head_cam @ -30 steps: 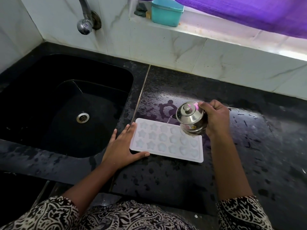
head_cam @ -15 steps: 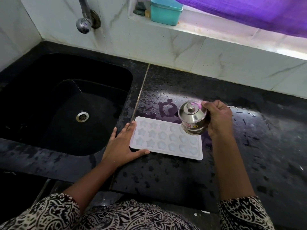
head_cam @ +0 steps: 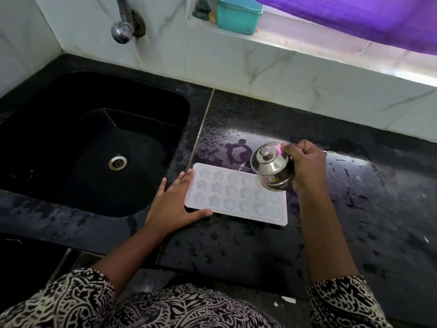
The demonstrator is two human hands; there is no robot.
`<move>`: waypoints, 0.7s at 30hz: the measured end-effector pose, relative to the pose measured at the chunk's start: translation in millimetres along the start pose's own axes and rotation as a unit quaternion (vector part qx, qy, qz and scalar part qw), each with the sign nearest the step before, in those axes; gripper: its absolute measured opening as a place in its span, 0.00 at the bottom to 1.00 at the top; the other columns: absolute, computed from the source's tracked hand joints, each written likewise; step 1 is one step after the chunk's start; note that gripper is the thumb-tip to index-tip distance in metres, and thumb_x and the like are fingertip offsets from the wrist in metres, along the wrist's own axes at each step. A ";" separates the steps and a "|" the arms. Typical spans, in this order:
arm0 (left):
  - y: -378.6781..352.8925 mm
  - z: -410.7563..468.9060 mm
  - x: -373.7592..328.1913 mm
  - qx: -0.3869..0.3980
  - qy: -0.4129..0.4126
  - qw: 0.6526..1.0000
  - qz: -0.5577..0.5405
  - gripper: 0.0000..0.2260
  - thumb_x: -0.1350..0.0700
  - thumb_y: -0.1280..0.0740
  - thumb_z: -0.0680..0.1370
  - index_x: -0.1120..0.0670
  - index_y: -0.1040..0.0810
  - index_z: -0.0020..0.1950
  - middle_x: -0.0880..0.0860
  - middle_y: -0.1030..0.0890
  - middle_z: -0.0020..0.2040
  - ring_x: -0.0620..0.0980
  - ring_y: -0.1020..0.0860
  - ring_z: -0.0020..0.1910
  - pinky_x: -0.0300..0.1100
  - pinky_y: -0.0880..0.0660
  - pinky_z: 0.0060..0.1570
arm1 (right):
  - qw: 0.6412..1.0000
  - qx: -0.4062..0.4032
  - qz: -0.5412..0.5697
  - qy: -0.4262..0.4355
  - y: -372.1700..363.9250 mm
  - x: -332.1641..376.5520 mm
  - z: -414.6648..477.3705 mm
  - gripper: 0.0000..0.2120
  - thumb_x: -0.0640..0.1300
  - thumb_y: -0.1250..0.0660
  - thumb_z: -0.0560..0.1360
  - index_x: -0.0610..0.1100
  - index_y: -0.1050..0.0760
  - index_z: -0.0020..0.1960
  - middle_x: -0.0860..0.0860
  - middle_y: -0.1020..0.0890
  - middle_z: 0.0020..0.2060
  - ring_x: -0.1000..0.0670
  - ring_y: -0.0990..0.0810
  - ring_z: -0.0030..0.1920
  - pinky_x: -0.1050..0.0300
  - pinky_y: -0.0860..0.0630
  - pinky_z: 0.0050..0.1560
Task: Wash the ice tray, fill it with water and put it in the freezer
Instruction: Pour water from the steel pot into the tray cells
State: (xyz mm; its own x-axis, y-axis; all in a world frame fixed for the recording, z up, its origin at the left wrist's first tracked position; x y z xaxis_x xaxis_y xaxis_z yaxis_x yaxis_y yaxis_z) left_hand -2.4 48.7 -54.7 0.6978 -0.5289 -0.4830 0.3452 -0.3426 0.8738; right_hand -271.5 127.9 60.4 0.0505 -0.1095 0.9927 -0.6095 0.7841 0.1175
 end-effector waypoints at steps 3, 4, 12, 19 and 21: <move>0.5 -0.2 -0.2 -0.006 -0.002 1.000 -0.002 0.52 0.21 0.46 0.64 0.48 0.55 0.80 0.45 0.47 0.80 0.39 0.52 0.77 0.48 0.62 0.75 | 0.999 -0.005 0.030 -0.018 1.4 -0.4 0.8 0.16 0.36 0.31 0.72 0.45 0.35 0.31 0.53 0.29 0.26 0.60 0.29 0.24 0.66 0.28 0.28; 0.3 -0.2 -0.2 -0.006 -0.003 1.000 -0.002 0.52 0.21 0.46 0.64 0.48 0.55 0.80 0.45 0.47 0.80 0.39 0.52 0.77 0.48 0.62 0.75 | 0.998 -0.007 0.050 -0.031 2.6 -1.4 0.9 0.16 0.36 0.32 0.72 0.45 0.34 0.31 0.52 0.29 0.26 0.59 0.29 0.25 0.66 0.28 0.28; -0.3 -0.2 0.0 -0.001 -0.001 1.000 0.004 0.52 0.21 0.45 0.64 0.48 0.56 0.80 0.45 0.48 0.80 0.40 0.52 0.77 0.48 0.62 0.76 | 0.983 -0.037 0.148 -0.103 12.2 -9.5 0.4 0.14 0.35 0.33 0.73 0.46 0.31 0.32 0.54 0.23 0.26 0.57 0.25 0.28 0.65 0.27 0.30; -0.4 -0.7 -0.1 -0.004 0.001 1.000 0.003 0.51 0.22 0.44 0.65 0.48 0.55 0.80 0.46 0.47 0.80 0.41 0.51 0.77 0.49 0.61 0.76 | 0.988 -0.047 0.123 -0.075 25.8 -13.9 -0.7 0.15 0.34 0.32 0.72 0.45 0.32 0.31 0.55 0.25 0.22 0.57 0.27 0.25 0.65 0.27 0.29; -0.8 -0.8 0.0 -0.002 0.001 1.000 0.004 0.52 0.22 0.45 0.64 0.49 0.55 0.80 0.45 0.47 0.80 0.41 0.51 0.78 0.49 0.61 0.76 | 0.991 -0.051 0.105 -0.065 29.8 -15.8 -1.2 0.15 0.34 0.31 0.71 0.45 0.33 0.31 0.55 0.26 0.22 0.57 0.28 0.25 0.65 0.27 0.29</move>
State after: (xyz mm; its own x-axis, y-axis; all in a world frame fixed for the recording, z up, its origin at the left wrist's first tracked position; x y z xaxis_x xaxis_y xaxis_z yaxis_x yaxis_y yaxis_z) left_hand -2.1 49.7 -55.4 0.7024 -0.5292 -0.4760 0.3427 -0.3347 0.8778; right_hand -289.5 153.8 48.2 -0.1747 -0.0097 0.9846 -0.5123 0.8549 -0.0825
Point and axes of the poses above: each hand's wrist, its own z-axis towards the middle knuckle, its own y-axis out of the back of the hand, x = y × z, the point moved 5 cm from there along z, towards the middle knuckle
